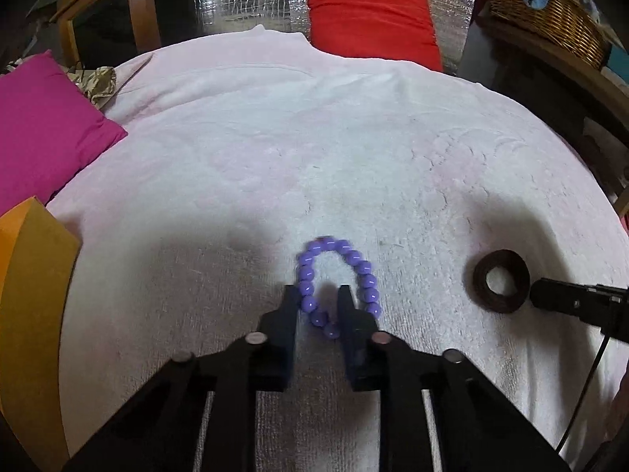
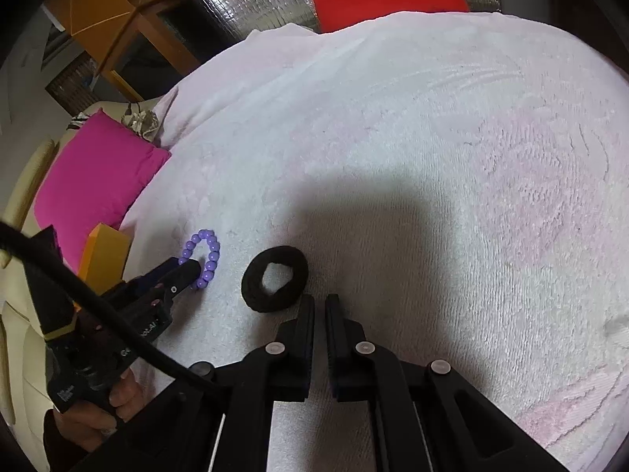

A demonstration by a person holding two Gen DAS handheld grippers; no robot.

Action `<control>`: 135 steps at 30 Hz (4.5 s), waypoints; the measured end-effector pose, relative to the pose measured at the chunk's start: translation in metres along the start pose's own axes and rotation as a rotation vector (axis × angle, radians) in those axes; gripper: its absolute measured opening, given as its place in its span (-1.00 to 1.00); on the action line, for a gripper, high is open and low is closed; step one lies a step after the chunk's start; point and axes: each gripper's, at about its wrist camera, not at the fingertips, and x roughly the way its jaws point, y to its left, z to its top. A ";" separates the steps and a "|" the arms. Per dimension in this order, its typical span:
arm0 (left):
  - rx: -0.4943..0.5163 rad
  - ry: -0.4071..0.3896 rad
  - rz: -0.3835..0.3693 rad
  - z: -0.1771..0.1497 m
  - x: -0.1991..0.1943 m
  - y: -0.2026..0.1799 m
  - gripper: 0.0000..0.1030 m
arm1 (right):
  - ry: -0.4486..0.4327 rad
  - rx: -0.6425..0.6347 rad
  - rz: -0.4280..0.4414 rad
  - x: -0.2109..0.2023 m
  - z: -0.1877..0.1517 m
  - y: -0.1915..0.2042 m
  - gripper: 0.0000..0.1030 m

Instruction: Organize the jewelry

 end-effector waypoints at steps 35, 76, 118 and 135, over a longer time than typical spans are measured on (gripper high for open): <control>0.095 0.030 0.015 -0.015 -0.020 -0.008 -0.81 | -0.064 -0.106 -0.175 0.030 0.014 0.044 -0.64; 0.075 0.011 -0.021 -0.012 -0.018 -0.005 0.38 | -0.067 -0.091 -0.117 0.022 0.012 0.030 -0.76; 0.105 0.001 -0.058 -0.018 -0.019 -0.023 -0.81 | -0.116 -0.043 -0.204 0.015 0.023 0.013 -0.82; 0.121 -0.016 -0.034 -0.019 -0.034 -0.024 -0.81 | -0.127 -0.068 -0.239 0.012 0.022 0.019 -0.81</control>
